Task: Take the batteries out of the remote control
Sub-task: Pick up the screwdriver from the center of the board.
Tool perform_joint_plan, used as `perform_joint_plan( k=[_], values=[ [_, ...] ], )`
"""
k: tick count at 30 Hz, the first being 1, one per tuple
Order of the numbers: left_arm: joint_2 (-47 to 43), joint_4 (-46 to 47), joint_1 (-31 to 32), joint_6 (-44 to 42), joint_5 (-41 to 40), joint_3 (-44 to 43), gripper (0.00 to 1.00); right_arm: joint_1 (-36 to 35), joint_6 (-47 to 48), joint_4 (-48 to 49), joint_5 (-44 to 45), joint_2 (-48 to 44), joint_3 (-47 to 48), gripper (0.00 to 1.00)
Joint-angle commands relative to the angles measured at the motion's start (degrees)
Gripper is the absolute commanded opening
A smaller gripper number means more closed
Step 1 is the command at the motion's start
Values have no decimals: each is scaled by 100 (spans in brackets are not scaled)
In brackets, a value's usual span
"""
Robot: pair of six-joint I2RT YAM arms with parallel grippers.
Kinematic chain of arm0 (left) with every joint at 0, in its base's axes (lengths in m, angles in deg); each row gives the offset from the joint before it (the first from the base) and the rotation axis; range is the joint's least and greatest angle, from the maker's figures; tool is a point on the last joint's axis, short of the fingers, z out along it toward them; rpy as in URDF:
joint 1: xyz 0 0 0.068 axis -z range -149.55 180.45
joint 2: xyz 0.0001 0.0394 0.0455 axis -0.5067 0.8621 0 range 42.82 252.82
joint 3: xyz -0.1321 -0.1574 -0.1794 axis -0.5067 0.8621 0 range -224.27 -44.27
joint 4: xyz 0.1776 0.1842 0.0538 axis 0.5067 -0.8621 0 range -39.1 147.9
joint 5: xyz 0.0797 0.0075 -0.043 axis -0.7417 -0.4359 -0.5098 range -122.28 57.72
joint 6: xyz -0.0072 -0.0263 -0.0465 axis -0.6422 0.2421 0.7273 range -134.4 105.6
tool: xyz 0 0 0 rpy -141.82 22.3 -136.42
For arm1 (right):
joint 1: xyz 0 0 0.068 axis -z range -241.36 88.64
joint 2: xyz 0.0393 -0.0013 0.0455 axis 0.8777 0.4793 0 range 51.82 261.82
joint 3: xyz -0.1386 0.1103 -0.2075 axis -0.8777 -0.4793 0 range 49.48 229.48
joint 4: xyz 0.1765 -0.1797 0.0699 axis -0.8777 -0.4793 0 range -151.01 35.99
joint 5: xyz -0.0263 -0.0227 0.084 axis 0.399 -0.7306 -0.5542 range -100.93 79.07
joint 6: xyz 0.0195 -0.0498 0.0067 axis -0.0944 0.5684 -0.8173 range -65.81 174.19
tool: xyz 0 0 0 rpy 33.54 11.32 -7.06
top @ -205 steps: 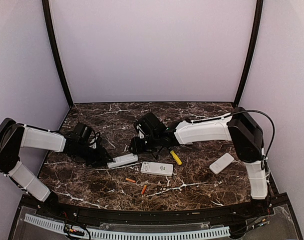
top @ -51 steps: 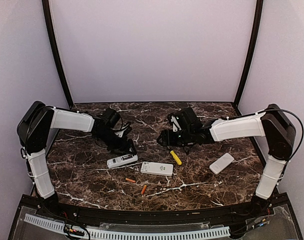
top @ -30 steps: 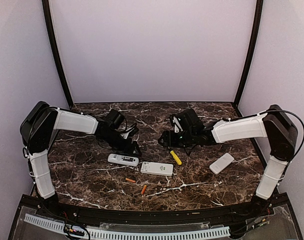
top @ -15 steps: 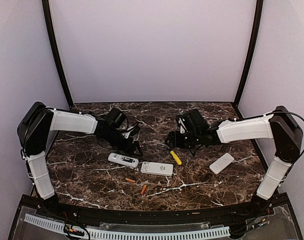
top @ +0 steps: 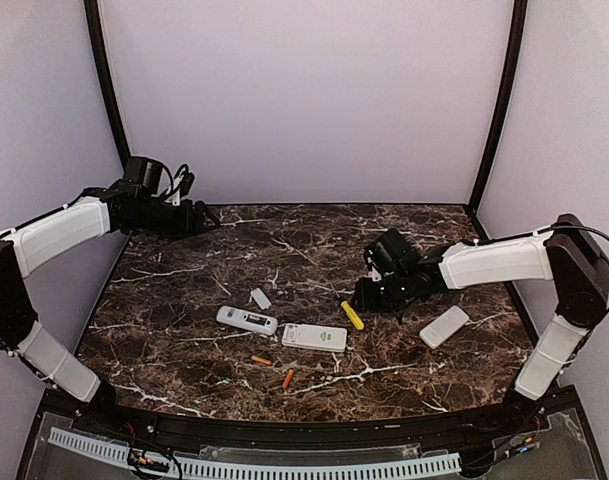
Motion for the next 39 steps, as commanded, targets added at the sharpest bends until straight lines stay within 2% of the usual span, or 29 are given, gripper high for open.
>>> perform_joint_plan(
  k=[1, 6, 20, 23, 26, 29, 33, 39],
  values=[
    [-335, -102, -159, 8, -520, 423, 72, -134, -40, -523, 205, 304, 337, 46],
    [-602, -278, -166, -81, -926, 364, 72, -302, -98, -796, 226, 600, 611, 44],
    [-879, -279, -166, 13, -774, 462, 74, -514, -225, -1135, 380, 1129, 1019, 29],
    [-925, -261, -166, 15, -782, 491, 74, -519, -250, -1173, 418, 1224, 1060, 23],
    [-945, -247, -166, 28, -755, 498, 74, -524, -297, -1201, 524, 1269, 1068, 12],
    [-1010, -246, -166, -24, -810, 520, 74, -524, -313, -1020, 655, 1110, 890, 1],
    [-1281, 13, -166, -124, -772, 658, 74, -513, -248, -798, 810, 699, 685, 0],
    [-1559, 427, -134, -223, -141, 816, 75, -459, 261, -723, 787, 20, 833, 0]
  ],
)
